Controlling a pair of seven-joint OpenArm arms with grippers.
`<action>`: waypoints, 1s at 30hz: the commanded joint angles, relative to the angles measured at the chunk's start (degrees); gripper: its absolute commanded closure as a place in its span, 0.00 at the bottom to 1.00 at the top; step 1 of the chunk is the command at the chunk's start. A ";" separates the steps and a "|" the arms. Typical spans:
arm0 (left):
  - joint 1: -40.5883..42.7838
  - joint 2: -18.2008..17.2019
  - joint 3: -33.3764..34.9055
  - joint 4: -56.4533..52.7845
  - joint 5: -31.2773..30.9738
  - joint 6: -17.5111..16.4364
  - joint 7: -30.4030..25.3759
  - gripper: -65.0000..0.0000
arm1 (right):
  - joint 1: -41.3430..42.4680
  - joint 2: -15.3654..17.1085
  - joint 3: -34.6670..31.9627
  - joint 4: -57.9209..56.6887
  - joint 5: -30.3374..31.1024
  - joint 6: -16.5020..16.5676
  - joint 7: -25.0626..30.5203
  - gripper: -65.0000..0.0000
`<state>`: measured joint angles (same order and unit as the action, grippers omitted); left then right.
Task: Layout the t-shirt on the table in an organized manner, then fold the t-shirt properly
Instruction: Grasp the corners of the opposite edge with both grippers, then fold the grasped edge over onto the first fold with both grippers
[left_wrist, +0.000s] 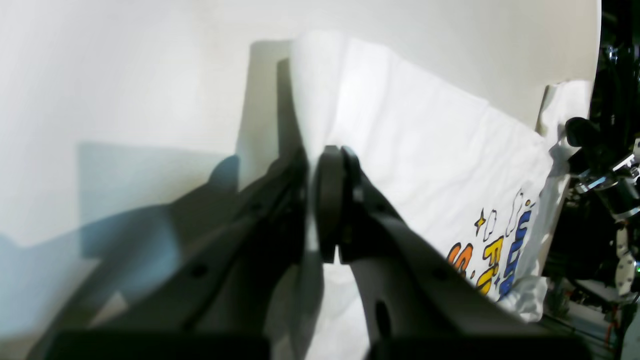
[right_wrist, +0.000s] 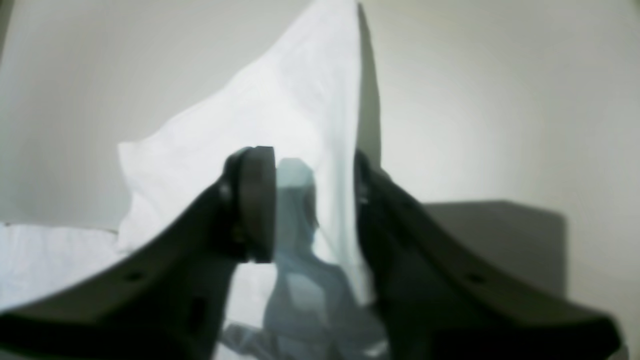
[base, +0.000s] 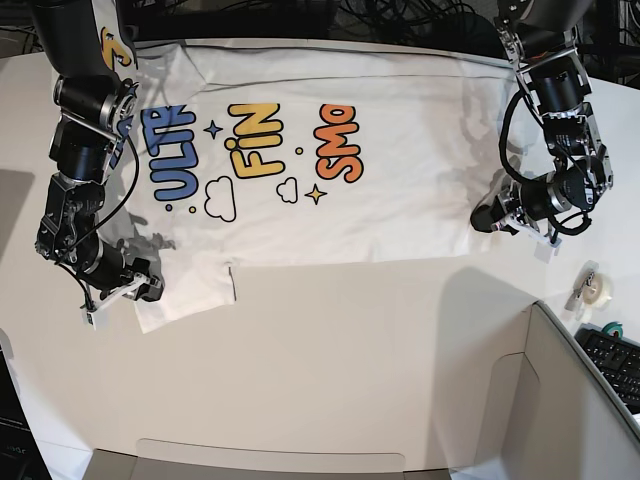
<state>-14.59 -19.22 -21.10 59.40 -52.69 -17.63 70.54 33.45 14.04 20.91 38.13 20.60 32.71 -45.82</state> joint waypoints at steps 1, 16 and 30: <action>-0.75 -0.78 0.05 0.60 0.51 0.09 0.71 0.98 | -0.88 -0.37 -0.55 -0.99 -4.12 -0.49 -6.70 0.90; -0.66 -0.69 0.05 9.48 0.42 0.00 0.09 1.00 | -2.38 -0.28 -0.55 9.04 -3.94 -0.49 -7.06 1.00; 4.70 -0.78 -0.22 21.09 0.42 0.00 0.71 1.00 | -16.00 -1.08 -0.55 40.60 -3.76 -0.31 -14.09 1.00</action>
<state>-8.73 -19.05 -20.97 79.29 -50.98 -17.41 71.92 16.08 12.19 20.25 77.97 16.34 32.42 -60.84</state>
